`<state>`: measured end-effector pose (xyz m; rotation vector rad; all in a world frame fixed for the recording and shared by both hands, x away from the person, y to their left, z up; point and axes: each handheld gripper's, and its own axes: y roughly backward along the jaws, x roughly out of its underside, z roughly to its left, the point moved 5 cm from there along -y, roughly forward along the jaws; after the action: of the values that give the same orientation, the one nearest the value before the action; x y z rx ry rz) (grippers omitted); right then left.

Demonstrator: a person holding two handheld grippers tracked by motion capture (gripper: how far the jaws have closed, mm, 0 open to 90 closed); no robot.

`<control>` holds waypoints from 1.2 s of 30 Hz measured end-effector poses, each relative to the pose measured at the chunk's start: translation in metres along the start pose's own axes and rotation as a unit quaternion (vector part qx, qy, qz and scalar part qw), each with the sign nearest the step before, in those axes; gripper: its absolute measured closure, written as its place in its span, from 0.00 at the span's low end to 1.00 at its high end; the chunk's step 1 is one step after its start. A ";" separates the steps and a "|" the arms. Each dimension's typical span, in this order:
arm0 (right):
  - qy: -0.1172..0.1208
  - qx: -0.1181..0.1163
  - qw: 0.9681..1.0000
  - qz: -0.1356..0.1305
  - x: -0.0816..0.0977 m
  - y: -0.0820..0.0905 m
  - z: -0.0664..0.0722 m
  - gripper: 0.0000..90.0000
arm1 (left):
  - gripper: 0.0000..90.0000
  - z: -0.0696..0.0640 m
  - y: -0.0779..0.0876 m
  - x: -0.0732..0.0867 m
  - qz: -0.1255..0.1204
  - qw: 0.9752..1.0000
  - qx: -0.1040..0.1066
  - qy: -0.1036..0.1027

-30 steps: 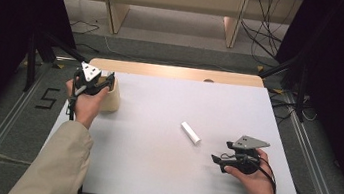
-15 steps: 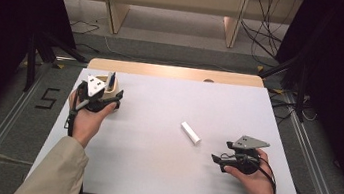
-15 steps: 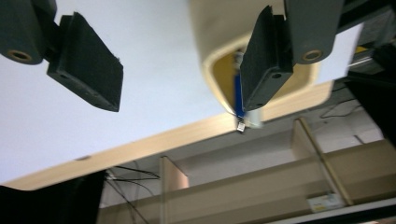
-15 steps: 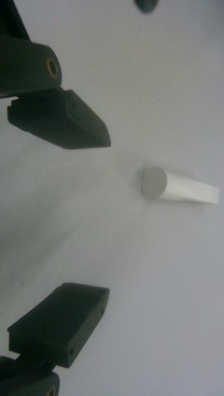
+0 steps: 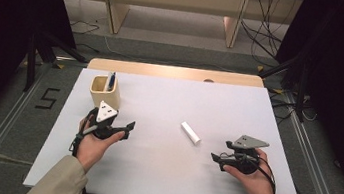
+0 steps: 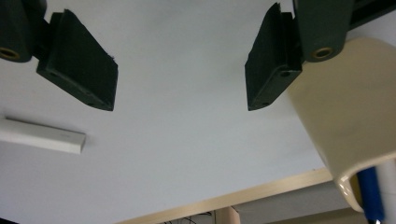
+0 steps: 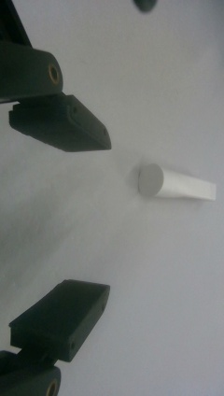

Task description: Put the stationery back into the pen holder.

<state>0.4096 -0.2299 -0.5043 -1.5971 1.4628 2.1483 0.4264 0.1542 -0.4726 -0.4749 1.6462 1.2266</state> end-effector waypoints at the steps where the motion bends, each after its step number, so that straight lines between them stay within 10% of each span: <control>1: 0.000 0.001 1.000 -0.001 0.000 0.000 0.000 0.29 | 0.28 -0.002 0.001 0.003 0.004 1.000 0.003 -0.001; 36: -0.010 -0.014 1.000 0.016 -0.036 -0.057 0.018 0.47 | 0.28 -0.026 -0.004 0.029 0.043 0.998 0.031 -0.021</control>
<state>0.4454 -0.1705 -0.5114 -1.5673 1.4708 2.2041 0.4044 0.1371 -0.4998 -0.3412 1.6781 1.2357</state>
